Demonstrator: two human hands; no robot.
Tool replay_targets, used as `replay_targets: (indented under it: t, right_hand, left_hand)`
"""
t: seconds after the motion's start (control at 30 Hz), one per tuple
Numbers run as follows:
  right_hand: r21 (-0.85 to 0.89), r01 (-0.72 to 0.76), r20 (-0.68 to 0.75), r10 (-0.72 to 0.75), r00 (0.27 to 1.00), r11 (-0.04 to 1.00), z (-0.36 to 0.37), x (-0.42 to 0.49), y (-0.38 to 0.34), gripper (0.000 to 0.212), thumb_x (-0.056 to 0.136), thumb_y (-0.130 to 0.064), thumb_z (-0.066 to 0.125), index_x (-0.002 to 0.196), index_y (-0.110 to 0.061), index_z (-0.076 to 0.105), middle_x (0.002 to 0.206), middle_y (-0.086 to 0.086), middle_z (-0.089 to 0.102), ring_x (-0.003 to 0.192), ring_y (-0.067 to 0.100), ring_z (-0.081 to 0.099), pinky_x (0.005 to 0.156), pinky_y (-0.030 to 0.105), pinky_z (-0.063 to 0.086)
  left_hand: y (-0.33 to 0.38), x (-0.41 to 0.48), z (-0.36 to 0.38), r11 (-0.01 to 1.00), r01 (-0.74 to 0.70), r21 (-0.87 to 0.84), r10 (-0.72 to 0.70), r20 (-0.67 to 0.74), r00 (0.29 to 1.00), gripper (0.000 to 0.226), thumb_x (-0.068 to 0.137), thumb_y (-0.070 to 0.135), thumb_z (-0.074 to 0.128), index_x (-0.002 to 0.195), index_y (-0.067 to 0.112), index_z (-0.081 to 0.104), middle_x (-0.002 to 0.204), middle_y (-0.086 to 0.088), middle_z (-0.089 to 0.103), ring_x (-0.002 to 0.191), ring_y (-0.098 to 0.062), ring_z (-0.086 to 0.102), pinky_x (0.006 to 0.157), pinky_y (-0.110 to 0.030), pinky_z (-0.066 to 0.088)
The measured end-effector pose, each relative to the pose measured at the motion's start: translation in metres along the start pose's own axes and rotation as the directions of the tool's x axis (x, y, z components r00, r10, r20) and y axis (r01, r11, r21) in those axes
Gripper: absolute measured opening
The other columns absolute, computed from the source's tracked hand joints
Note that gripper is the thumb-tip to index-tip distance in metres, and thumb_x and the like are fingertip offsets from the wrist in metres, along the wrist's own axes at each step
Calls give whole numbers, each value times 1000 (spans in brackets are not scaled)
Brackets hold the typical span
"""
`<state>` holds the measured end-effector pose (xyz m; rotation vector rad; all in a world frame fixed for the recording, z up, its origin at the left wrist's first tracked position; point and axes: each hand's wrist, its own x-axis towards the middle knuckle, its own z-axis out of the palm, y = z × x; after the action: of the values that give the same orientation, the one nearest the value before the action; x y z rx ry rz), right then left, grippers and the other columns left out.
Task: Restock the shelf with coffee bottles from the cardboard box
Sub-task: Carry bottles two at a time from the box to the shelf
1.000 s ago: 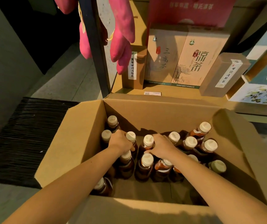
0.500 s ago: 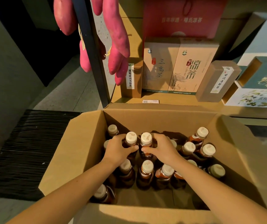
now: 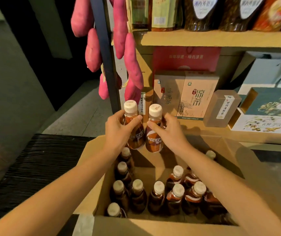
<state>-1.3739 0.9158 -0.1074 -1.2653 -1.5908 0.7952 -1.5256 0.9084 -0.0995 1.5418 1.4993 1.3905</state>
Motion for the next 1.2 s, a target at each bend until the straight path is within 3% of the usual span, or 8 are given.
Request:
replay_targets:
  t: [0.1, 0.17, 0.27, 0.37, 0.5, 0.63, 1.0, 1.2]
  right_hand:
    - [37, 77, 22, -78, 997, 996, -4, 21, -38, 36, 85, -26, 66, 118, -13, 57, 106, -4, 64, 104, 11, 59, 87, 22, 46]
    - [50, 117, 31, -119, 992, 992, -5, 34, -64, 35, 86, -28, 64, 117, -13, 57, 110, 1, 64, 105, 15, 60, 90, 30, 48]
    - [74, 178, 59, -182, 981, 981, -2, 49, -104, 32, 88, -28, 61, 117, -14, 56, 106, -1, 62, 103, 14, 59, 86, 27, 47]
    - [96, 246, 113, -257, 960, 964, 4, 55, -142, 30, 91, -28, 58, 118, -15, 56, 106, -1, 62, 103, 14, 59, 84, 25, 44]
    - [158, 334, 198, -361, 911, 929, 22, 52, -183, 27, 92, -28, 56, 113, -12, 58, 100, 2, 63, 101, 17, 60, 80, 24, 44]
    - [251, 357, 300, -423, 855, 900, 52, 37, -214, 29, 93, -28, 55, 116, -11, 57, 106, 4, 62, 103, 16, 58, 87, 27, 43]
    - [454, 290, 570, -525, 631, 842, 167, -63, -287, 28, 91, -32, 57, 110, -11, 57, 106, 8, 65, 100, 19, 62, 90, 34, 48]
    - [539, 237, 659, -581, 478, 808, 235, -138, -333, 31, 92, -32, 56, 104, -4, 60, 100, 10, 65, 94, 20, 60, 86, 32, 46]
  left_hand:
    - [26, 18, -19, 997, -70, 12, 70, -55, 996, 41, 82, 43, 65, 115, 19, 63, 107, 5, 68, 101, -8, 64, 90, -37, 53]
    - [44, 27, -33, 995, -94, 27, 96, -79, 992, 40, 83, 46, 62, 113, 20, 61, 105, 10, 66, 99, -6, 62, 86, -28, 52]
    - [73, 30, -58, 990, -137, 18, 138, -117, 983, 27, 89, 40, 58, 112, 27, 54, 98, 18, 59, 90, 3, 57, 75, -12, 40]
    - [99, 24, -88, 986, -165, 7, 164, -151, 975, 29, 92, 33, 55, 115, 16, 56, 104, 4, 63, 97, -7, 60, 82, -21, 44]
    - [122, 7, -129, 984, -167, 55, 175, -227, 958, 25, 92, 31, 55, 109, 13, 59, 98, 0, 66, 89, -4, 61, 72, -16, 45]
    - [133, -21, -169, 985, -99, 142, 144, -354, 924, 30, 91, 34, 56, 109, 11, 60, 100, -4, 67, 92, -11, 63, 80, -25, 49]
    - [134, -155, -277, 970, 160, 183, 12, -696, 718, 29, 91, 32, 57, 104, 7, 59, 99, -12, 67, 92, -20, 65, 84, -34, 52]
    - [136, -232, -352, 955, 246, 167, 4, -835, 550, 27, 91, 32, 57, 107, 10, 57, 105, -10, 66, 97, -21, 63, 87, -35, 49]
